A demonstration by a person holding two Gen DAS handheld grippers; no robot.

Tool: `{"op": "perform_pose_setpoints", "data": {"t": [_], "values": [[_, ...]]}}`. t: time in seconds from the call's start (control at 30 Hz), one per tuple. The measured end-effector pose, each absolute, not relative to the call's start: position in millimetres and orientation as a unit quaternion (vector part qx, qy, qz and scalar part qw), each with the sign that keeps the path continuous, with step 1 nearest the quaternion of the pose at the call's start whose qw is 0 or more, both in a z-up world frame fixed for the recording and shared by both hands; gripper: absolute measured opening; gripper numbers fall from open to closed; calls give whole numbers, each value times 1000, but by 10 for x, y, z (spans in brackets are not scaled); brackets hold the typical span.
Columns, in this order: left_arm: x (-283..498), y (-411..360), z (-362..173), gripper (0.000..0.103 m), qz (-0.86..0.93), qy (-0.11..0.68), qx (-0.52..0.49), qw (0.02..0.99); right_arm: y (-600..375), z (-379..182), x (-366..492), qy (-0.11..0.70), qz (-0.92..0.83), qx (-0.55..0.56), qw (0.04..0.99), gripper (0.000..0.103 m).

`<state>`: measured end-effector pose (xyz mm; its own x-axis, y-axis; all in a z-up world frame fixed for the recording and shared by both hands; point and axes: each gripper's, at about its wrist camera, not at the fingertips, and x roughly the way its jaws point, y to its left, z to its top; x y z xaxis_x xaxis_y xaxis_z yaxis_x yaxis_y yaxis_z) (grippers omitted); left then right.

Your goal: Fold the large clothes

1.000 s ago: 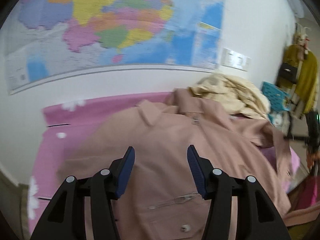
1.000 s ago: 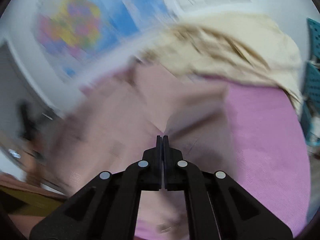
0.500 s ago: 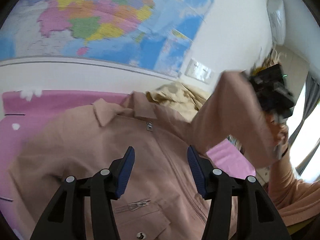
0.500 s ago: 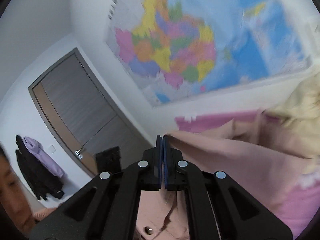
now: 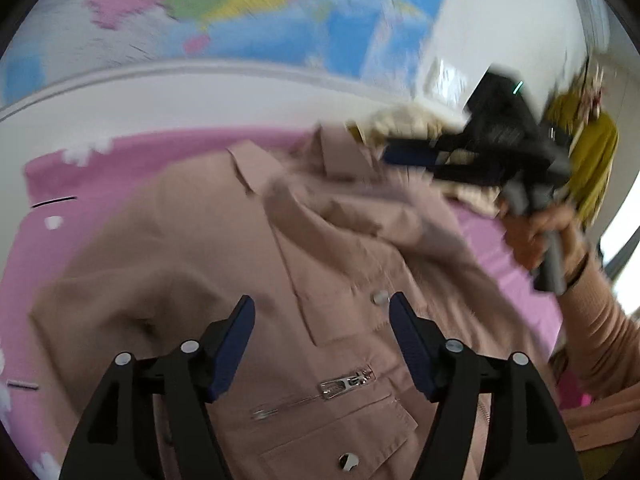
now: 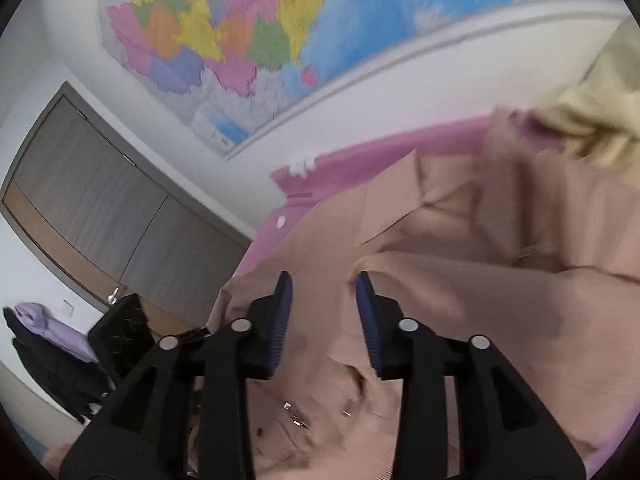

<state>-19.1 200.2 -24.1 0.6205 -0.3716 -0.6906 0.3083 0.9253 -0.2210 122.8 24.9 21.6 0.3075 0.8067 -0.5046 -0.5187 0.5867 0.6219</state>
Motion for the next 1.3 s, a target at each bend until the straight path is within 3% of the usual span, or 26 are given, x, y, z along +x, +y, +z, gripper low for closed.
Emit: {"op": "perform_pose_setpoints", "data": {"t": [0.2,0.23,0.27,0.3,0.37,0.47,0.53,0.57,0.6,0.63,0.67,0.8,0.9,0.93,1.03,1.13,1.23,1.3], "values": [[182,1584,-585,72,-173,470,29,865,-634,102,1015,386,287,139,865,58],[254,1532,-660,66,-161,485,47,859,-746,42,1037,392,268,139,869,62],[283,1506,-717,51,-153,491,61,856,-901,-73,1064,405,239,143,871,63],[310,1509,-767,45,-149,495,69,853,-1043,-198,1090,419,213,148,870,63],[300,1555,-745,20,-150,478,82,861,-1234,-406,1139,441,200,172,858,63],[318,1689,-670,8,-137,478,83,864,-1305,-659,1208,470,211,204,833,63],[303,1786,-608,7,-120,471,96,869,-1221,-700,1251,460,239,203,831,63],[307,1838,-580,7,-108,469,102,871,-1188,-707,1281,462,244,199,829,54],[326,1892,-544,7,-95,467,105,873,-1133,-721,1320,465,256,193,825,42],[358,1936,-511,7,-85,467,104,874,-1096,-722,1318,472,269,195,817,12],[396,2012,-467,6,-69,464,107,877,-1103,-715,1339,474,275,197,813,6],[543,2260,-232,5,1,431,129,893,-1448,-419,1292,431,270,218,833,3],[612,2341,-123,8,8,415,125,901,-1448,-446,1273,446,253,192,837,4],[638,2337,-129,14,7,414,127,901,-1413,-503,1273,458,246,179,835,4],[706,2338,-201,51,-11,430,112,896,-1462,-609,1284,463,237,201,830,6],[690,2272,-323,63,-40,442,112,889,-1513,-630,1262,461,234,214,829,7],[712,2222,-444,62,-55,460,126,877,-1567,-576,1214,457,222,209,835,14],[744,2216,-510,37,-61,466,128,873,-1595,-505,1167,449,214,208,842,22]]}}
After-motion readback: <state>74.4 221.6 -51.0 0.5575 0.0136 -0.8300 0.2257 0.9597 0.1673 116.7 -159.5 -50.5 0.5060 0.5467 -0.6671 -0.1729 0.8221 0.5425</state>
